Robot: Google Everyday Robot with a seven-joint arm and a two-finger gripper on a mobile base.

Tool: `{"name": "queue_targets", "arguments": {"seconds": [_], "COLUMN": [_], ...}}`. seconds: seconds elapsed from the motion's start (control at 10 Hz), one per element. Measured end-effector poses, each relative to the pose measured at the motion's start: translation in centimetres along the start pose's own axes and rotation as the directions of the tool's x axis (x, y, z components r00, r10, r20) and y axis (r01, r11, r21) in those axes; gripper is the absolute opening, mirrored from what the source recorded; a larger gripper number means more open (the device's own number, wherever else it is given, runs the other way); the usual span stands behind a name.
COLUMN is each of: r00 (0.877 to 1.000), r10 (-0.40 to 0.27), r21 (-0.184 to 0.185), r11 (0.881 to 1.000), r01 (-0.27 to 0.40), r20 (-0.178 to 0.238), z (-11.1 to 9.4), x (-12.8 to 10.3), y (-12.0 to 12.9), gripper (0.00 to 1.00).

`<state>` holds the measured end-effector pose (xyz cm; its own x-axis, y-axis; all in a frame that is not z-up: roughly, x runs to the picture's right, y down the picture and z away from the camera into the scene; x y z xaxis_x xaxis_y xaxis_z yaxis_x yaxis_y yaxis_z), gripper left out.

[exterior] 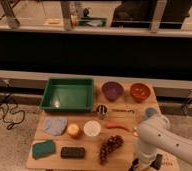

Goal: Wipe table surface with brush

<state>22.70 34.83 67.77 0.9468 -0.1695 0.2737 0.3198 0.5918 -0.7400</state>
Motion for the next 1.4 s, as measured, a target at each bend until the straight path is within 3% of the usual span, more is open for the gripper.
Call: {"name": "queue_targets", "arguments": {"seconds": [0.4,0.8,1.4], "r00": [0.999,1.000,1.000], "r10": [0.051,0.026,-0.020], "r21": [-0.014,-0.032,0.011], "r11": [0.999,0.999,1.000], "r01": [-0.051,-0.026,0.020], "r20": [-0.002,0.000,0.005], "z": [0.8,2.2,0.9], "x": [3.2,1.8,-1.1], "y": [-2.9,-6.1,-2.0], "gripper": [0.08,0.08,0.08]}}
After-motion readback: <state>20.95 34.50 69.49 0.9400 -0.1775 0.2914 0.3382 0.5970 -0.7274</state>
